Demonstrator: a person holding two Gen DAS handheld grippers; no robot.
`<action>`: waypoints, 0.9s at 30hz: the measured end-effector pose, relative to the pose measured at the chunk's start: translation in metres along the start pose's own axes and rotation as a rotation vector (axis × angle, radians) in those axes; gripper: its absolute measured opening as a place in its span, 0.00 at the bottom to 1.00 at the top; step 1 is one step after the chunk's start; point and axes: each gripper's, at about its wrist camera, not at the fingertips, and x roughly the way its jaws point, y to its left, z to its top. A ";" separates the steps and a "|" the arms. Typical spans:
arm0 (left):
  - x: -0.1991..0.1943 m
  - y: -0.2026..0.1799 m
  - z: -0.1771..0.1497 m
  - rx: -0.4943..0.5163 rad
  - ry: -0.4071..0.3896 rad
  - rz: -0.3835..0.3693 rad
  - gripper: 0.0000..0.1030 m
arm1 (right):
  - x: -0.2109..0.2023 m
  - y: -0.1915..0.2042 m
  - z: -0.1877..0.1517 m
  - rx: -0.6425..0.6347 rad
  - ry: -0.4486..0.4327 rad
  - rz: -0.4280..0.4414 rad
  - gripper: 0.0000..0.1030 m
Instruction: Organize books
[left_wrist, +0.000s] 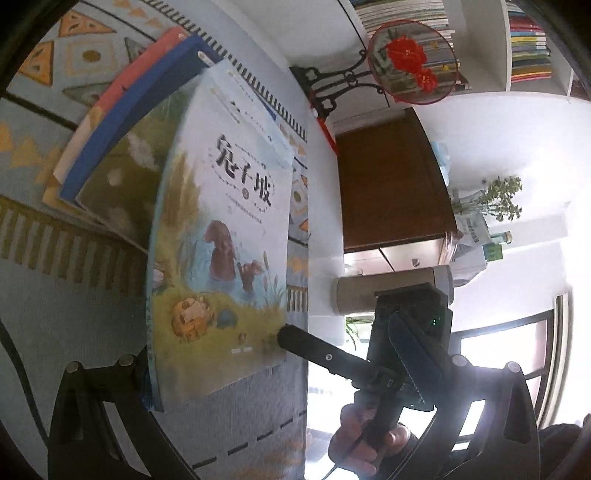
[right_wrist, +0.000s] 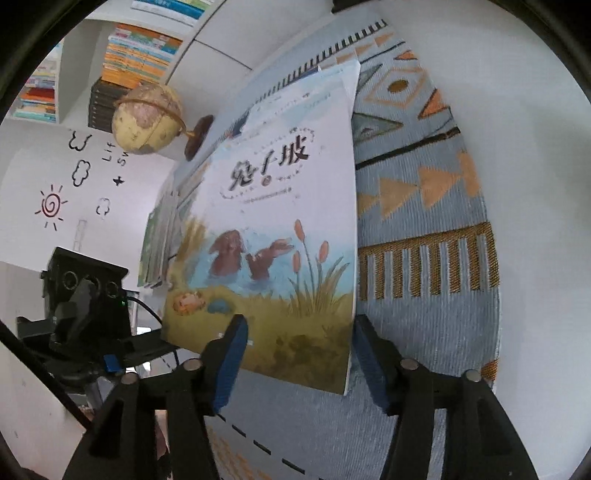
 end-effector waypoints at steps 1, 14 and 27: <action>0.003 0.000 -0.001 -0.003 -0.002 0.005 0.99 | 0.001 0.002 0.001 -0.002 -0.004 -0.003 0.61; 0.009 0.008 0.002 -0.090 -0.069 -0.027 0.98 | -0.025 0.030 0.008 -0.102 -0.094 -0.022 0.62; 0.000 0.012 0.003 -0.154 -0.117 -0.028 0.98 | -0.018 0.024 0.010 -0.029 -0.065 -0.025 0.62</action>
